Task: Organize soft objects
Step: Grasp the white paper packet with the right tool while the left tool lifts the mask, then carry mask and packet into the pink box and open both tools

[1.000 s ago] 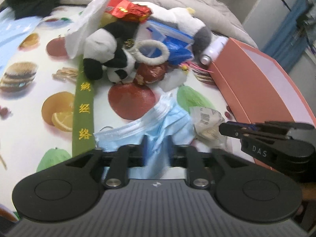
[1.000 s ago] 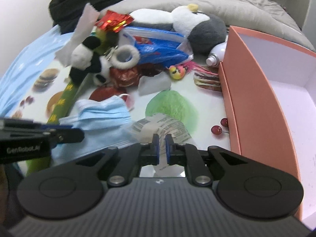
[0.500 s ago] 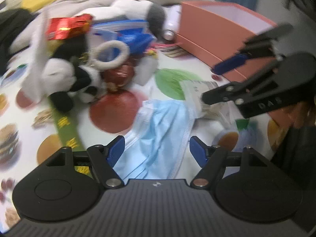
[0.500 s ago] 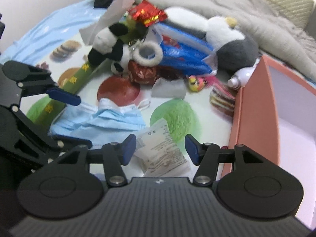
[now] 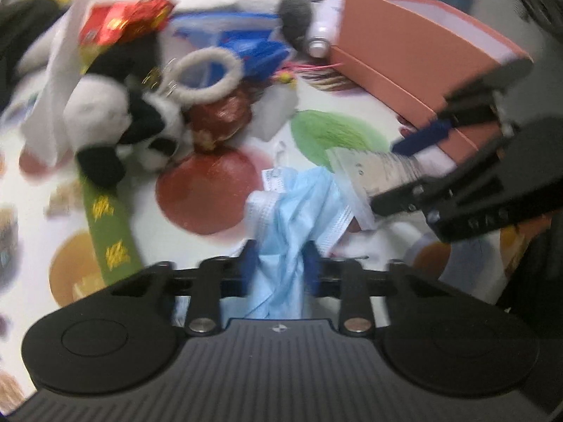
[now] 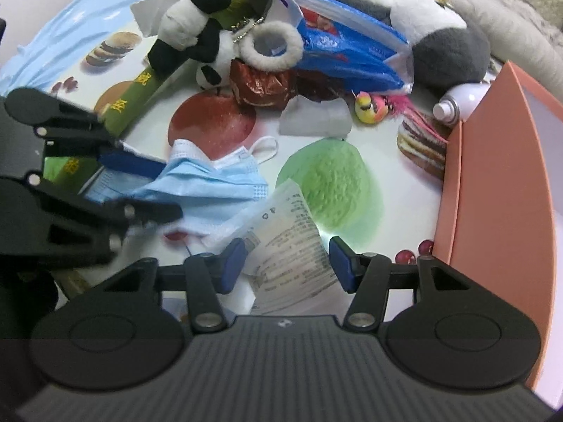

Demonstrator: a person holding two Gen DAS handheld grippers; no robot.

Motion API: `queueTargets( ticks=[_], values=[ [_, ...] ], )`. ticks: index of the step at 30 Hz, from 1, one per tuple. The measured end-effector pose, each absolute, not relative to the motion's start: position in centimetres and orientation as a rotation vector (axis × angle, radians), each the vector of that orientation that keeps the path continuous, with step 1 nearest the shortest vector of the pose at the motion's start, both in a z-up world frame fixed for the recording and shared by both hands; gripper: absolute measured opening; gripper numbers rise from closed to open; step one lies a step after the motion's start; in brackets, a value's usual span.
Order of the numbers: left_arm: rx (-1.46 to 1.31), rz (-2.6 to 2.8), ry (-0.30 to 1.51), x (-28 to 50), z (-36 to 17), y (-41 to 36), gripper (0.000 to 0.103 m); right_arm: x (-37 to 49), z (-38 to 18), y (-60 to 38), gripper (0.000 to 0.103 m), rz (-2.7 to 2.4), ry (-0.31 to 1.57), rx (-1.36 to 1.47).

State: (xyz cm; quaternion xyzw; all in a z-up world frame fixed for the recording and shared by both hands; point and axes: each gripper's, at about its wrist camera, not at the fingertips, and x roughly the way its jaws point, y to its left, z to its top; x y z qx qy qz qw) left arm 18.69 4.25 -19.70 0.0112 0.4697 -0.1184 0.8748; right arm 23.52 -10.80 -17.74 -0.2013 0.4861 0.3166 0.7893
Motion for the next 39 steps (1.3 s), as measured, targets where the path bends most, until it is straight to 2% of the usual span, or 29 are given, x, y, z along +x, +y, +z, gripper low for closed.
queueTargets(
  ticks=[1,3,7,16,24,30,39],
  values=[
    [-0.019,-0.217,0.988,18.7,-19.6,4.6,0.020,23.5,-17.7,-10.8,0.045,0.677,1.049,-0.425],
    [-0.072,-0.172,0.992,18.7,-19.4,4.8,0.012,23.3,-17.5,-10.9,0.040,0.660,1.040,-0.413],
    [-0.129,-0.107,0.973,18.0,-18.5,4.4,0.010,23.2,-16.7,-11.7,0.032,0.625,1.049,-0.327],
    [-0.278,0.027,0.927,15.3,-13.7,3.6,0.010,21.2,-12.5,-14.3,0.031,0.533,1.016,-0.156],
    [-0.395,0.037,0.862,14.2,-7.3,2.4,0.010,19.2,-3.0,-17.5,0.031,0.489,0.920,-0.089],
    [-0.412,-0.020,0.854,15.1,-4.5,-0.5,0.010,18.6,3.0,-20.6,0.031,0.432,0.899,-0.033],
    [-0.384,-0.058,0.861,17.2,-3.0,-5.0,0.010,19.4,5.3,-24.5,0.031,0.374,0.936,0.003]
  ],
)
